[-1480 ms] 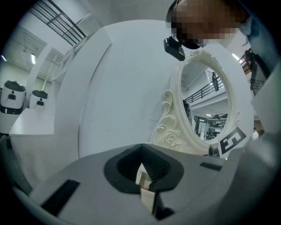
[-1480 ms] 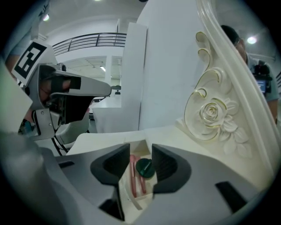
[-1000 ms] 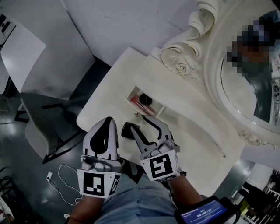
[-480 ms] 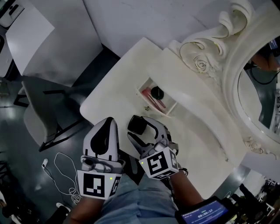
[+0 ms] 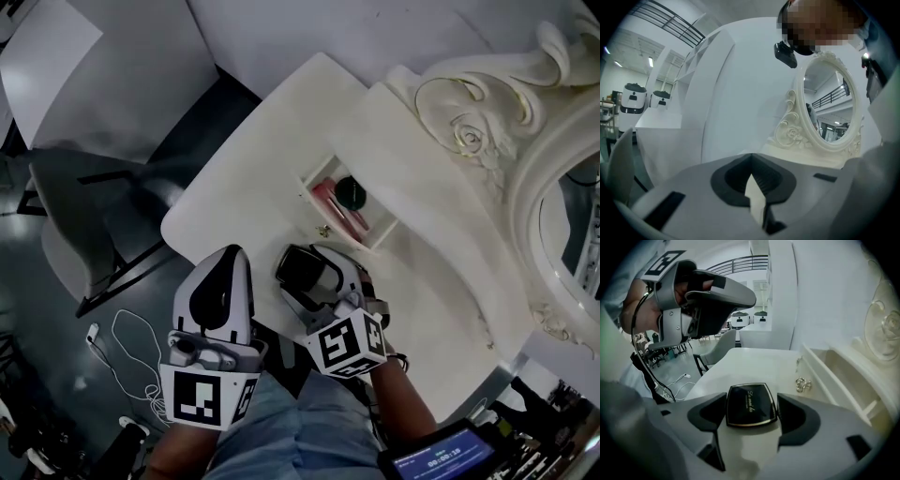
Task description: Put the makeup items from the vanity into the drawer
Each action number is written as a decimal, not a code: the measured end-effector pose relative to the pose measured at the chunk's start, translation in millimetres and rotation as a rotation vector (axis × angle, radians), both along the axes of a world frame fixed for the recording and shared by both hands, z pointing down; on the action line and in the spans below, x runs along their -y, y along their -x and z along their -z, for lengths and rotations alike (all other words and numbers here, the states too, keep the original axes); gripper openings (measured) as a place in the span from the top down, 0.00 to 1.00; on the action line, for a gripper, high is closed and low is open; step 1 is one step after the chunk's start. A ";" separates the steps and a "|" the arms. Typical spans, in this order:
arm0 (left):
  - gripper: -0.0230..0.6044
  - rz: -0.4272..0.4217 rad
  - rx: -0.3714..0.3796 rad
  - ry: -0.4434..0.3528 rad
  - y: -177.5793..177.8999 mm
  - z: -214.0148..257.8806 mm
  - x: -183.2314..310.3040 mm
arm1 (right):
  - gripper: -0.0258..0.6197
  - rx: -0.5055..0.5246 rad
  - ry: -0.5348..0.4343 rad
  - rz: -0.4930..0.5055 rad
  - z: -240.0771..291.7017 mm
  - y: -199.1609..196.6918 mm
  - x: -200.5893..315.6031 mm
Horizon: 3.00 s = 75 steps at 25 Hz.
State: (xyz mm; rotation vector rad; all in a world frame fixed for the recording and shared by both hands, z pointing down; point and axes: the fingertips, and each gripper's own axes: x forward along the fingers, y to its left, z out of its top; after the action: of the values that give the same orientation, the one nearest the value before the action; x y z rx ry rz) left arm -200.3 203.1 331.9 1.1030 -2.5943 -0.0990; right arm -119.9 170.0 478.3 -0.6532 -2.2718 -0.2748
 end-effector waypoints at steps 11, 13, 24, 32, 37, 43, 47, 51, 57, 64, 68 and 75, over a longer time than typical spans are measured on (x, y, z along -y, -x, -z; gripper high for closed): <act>0.96 -0.008 -0.001 0.003 3.7 -1.4 4.5 | 0.45 -0.001 0.048 -0.017 2.1 1.6 -1.1; 0.96 -0.010 0.008 0.005 3.0 1.0 5.8 | 0.45 0.013 0.068 -0.019 9.5 1.7 -2.6; 0.96 -0.084 0.111 -0.067 -6.4 53.8 28.2 | 0.45 0.218 0.102 -0.126 117.3 13.7 28.4; 0.96 -0.159 0.135 -0.089 -2.7 69.0 61.6 | 0.45 0.191 0.143 -0.319 112.5 26.5 92.6; 0.96 -0.172 0.102 -0.074 9.1 58.5 71.5 | 0.45 0.127 0.202 -0.351 97.4 34.0 100.3; 0.96 -0.181 0.069 -0.061 22.9 44.6 81.1 | 0.45 0.132 0.100 -0.375 81.4 45.1 109.9; 0.96 -0.180 0.053 -0.053 30.1 38.5 81.7 | 0.45 0.186 0.101 -0.366 87.2 44.7 109.6; 0.96 -0.188 0.046 -0.053 33.0 35.8 84.6 | 0.45 0.248 0.058 -0.300 103.9 47.2 113.1; 0.96 -0.209 0.038 -0.055 31.3 33.5 90.2 | 0.45 0.244 -0.047 -0.328 102.8 41.5 121.8; 0.96 -0.226 0.043 -0.051 30.1 34.4 89.8 | 0.49 0.259 -0.063 -0.432 96.8 33.3 135.6; 0.96 -0.239 0.046 -0.045 24.9 35.5 88.2 | 0.52 0.243 -0.089 -0.452 92.9 23.6 137.5; 0.96 -0.297 0.049 -0.030 10.7 33.6 97.9 | 0.53 0.229 -0.030 -0.461 91.2 0.0 120.9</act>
State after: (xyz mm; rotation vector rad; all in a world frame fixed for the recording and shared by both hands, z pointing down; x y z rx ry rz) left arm -211.0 105.1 298.3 1.5033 -2.4448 -0.0424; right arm -119.9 49.1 387.1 -0.0720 -2.5521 -0.1627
